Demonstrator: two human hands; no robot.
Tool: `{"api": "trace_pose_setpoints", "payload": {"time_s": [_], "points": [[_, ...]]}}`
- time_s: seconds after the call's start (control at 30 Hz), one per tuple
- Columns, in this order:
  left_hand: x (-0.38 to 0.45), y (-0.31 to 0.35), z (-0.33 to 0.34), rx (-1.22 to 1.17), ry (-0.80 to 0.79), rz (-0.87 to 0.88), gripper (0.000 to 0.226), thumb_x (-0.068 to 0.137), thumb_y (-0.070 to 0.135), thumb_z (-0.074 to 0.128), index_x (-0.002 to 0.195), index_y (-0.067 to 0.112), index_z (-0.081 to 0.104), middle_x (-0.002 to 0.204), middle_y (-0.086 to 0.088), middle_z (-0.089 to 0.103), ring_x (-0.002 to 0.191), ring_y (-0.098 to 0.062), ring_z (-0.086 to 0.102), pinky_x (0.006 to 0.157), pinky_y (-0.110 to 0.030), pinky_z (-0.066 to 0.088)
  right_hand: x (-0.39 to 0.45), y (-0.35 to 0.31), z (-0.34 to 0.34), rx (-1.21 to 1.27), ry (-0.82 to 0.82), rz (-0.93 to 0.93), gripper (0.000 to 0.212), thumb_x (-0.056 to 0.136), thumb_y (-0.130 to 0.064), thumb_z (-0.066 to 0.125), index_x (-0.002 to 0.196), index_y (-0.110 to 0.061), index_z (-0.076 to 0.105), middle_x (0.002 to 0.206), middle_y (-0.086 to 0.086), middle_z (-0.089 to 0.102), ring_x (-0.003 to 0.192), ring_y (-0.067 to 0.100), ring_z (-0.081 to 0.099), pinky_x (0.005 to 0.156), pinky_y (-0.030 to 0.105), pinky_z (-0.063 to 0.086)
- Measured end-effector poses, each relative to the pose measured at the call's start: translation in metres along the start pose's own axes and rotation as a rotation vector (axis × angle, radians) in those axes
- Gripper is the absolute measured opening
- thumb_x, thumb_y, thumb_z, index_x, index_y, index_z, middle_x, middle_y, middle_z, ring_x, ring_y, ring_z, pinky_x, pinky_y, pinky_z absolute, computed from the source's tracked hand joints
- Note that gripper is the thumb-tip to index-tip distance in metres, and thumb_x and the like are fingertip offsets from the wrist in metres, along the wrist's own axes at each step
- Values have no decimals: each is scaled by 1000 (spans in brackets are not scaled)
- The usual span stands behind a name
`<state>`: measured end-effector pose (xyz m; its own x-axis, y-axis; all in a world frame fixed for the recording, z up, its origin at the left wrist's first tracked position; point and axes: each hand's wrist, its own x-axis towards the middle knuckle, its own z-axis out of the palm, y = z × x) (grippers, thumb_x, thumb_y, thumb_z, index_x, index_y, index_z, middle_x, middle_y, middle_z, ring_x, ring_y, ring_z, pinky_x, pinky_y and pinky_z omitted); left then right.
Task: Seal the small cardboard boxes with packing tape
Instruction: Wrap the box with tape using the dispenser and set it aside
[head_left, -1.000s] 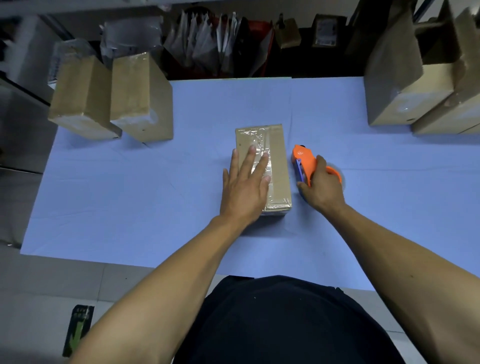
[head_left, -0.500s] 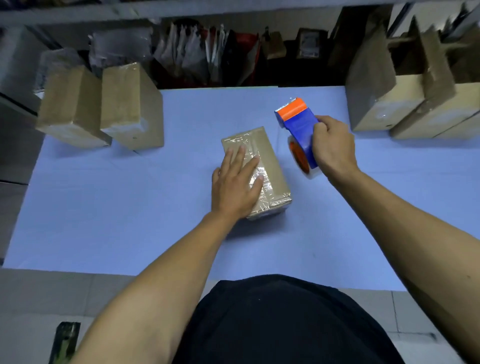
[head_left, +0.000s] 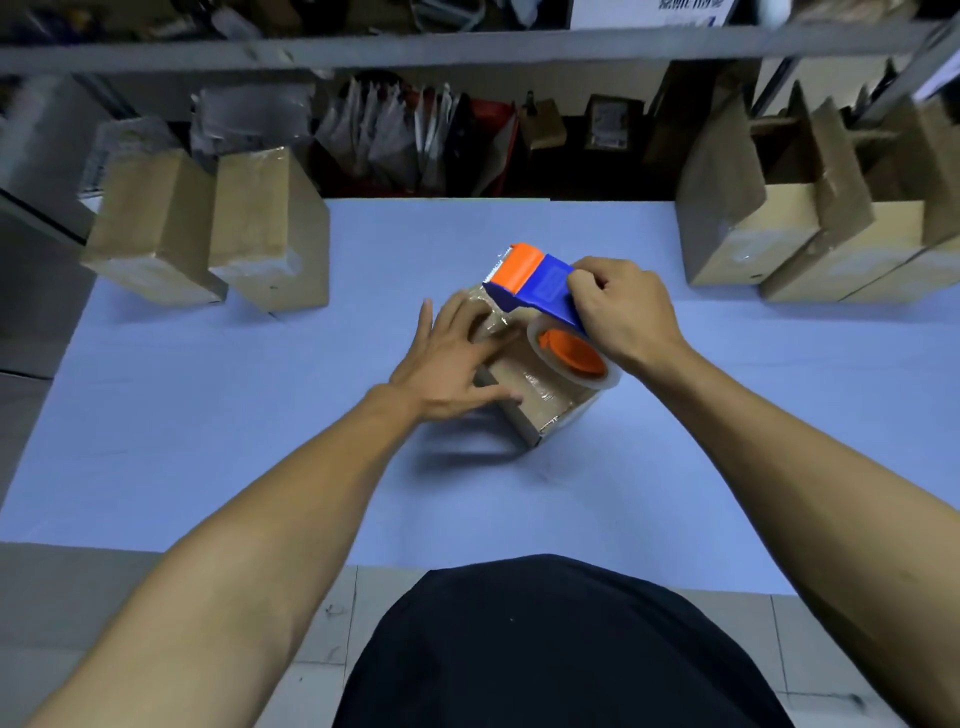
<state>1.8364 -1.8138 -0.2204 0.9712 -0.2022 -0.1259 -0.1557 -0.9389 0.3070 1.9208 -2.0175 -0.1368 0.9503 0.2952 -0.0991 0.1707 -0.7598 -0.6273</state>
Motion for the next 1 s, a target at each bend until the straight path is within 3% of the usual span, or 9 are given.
{"api": "trace_pose_setpoints", "payload": {"time_s": [0.07,0.17,0.4,0.53,0.63,0.7,0.8,0.9,1.0], "points": [[6,-11,-1,-41,-15,90,86,80,83,48,153,44,26,160,0,17,152,-27,5,120,-58,15,-1,3,-2,-57,-45,-16,34,92,-57,41,106,-33,60,94,1,66,87,25,55,71,33,38],[8,-8,3,9,50,108,81,84,81,45,152,42,26,160,2,21,149,-26,18,108,-54,36,-2,-1,-10,-140,-186,-80,77,78,-77,58,137,-32,38,97,-2,61,87,23,55,76,35,43],[3,66,23,79,148,-338,77,79,81,40,143,39,37,152,-5,31,137,-31,27,94,-46,34,9,-5,-18,-205,-231,-229,65,74,-43,75,125,-24,41,103,2,63,84,27,58,72,36,50],[-4,66,24,64,182,-290,68,87,68,47,144,33,39,151,-6,34,131,-35,31,94,-47,39,12,-8,-14,-289,-263,-279,59,74,-51,71,121,-26,46,103,-3,63,85,26,55,68,33,42],[-17,41,18,-296,292,-198,47,94,36,55,138,18,56,141,-6,53,127,-29,45,102,-39,44,14,-4,-20,-315,-273,-286,64,66,-57,59,119,-25,46,100,-3,60,85,26,55,68,33,40],[-18,32,5,-588,435,-356,27,96,17,55,119,14,69,120,-3,69,112,-23,60,94,-31,48,15,-2,-22,-301,-271,-291,63,64,-57,56,118,-25,46,98,-4,59,85,27,56,68,33,41],[2,36,-24,-964,536,-671,19,97,23,54,89,22,71,90,2,74,87,-17,69,80,-35,54,15,-1,-19,-285,-268,-328,59,67,-58,57,115,-26,46,97,-5,61,82,27,56,67,33,40],[22,40,-49,-1366,359,-818,29,100,42,52,98,19,70,93,-4,72,90,-20,68,74,-36,52,14,1,-18,-273,-233,-335,55,70,-56,61,114,-26,47,95,-4,63,80,27,56,66,32,38],[27,40,-57,-1503,181,-816,31,98,43,57,109,15,66,96,-3,68,92,-20,64,72,-30,48,12,2,-17,-265,-227,-339,57,68,-58,58,113,-26,47,96,-3,64,80,27,57,67,33,41]]}}
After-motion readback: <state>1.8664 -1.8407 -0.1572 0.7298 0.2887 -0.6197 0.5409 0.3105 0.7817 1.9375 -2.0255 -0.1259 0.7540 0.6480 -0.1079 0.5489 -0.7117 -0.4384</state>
